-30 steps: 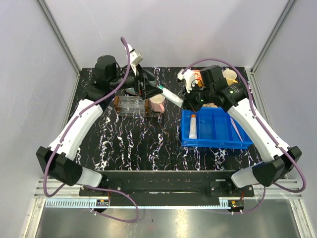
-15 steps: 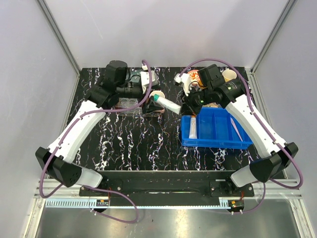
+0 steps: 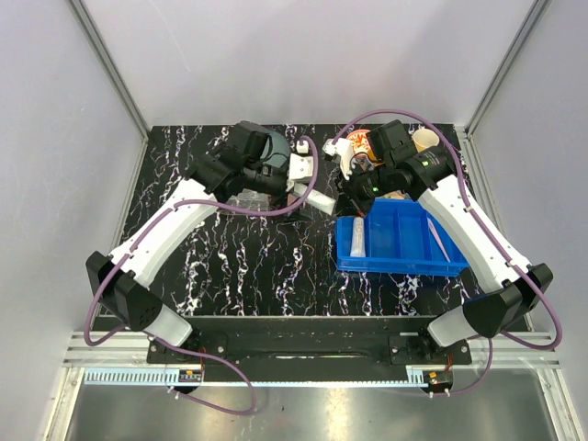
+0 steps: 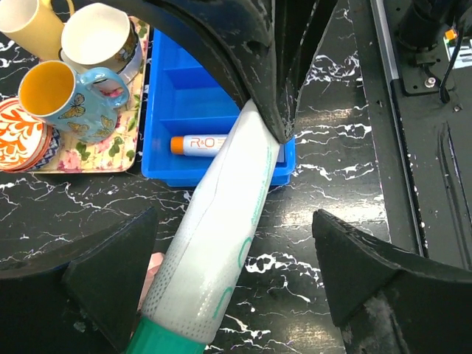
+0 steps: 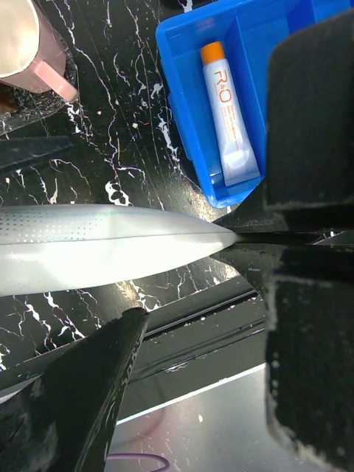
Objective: Prepare toiletry sets of a toothbrush and toothpaste on the tray
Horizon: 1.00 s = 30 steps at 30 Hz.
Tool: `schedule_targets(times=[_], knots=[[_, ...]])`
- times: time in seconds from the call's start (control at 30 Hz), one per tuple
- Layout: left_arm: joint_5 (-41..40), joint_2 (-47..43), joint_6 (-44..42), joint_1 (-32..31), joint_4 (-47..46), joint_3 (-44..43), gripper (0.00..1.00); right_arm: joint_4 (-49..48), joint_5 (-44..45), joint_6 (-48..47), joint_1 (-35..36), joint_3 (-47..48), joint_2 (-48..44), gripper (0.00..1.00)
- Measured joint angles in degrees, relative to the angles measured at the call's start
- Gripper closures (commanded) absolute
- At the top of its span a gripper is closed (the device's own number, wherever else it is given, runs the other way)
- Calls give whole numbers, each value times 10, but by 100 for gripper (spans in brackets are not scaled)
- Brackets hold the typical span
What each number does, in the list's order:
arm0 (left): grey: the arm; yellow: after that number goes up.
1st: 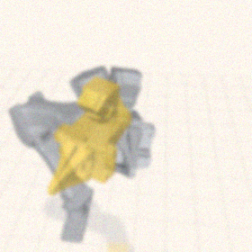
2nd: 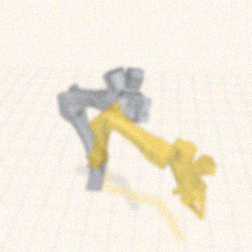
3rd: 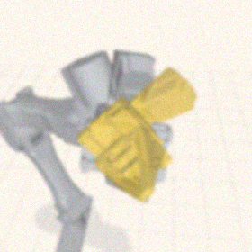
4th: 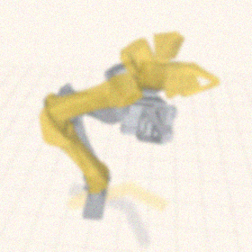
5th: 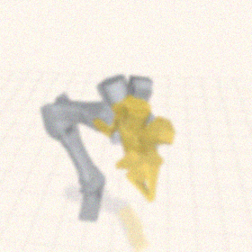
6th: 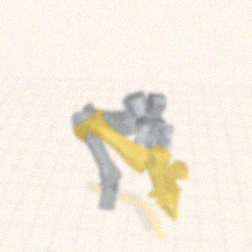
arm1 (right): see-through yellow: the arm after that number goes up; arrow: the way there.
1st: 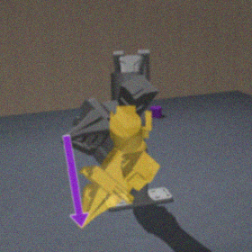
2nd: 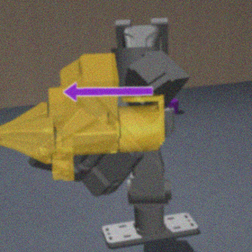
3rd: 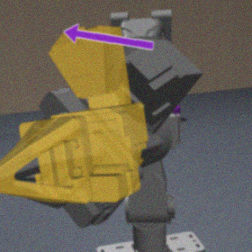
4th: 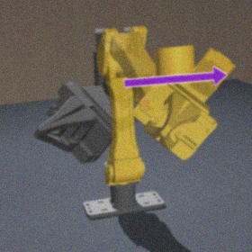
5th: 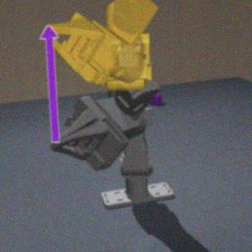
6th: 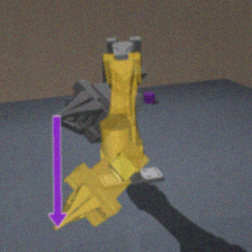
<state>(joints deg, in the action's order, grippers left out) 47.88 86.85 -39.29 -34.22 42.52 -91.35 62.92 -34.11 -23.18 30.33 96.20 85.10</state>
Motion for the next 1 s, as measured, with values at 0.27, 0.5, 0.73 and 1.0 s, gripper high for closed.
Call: schedule_targets(times=[0.27, 0.5, 0.73, 1.0], knots=[[-17, 7, -14, -9, 5, 0, 62, 1, -3, 2, 1, 0, 0, 100], [-23, 7, -10, -9, 7, 0, 100, 0, 2, 5, 2, 0, 0, 84], [-37, -5, 37, -9, -25, 36, 100, -24, 38, 15, 2, -1, -5, 79], [-56, -39, 80, -10, -67, 83, 100, -48, 45, 20, 3, -1, -9, 100]])
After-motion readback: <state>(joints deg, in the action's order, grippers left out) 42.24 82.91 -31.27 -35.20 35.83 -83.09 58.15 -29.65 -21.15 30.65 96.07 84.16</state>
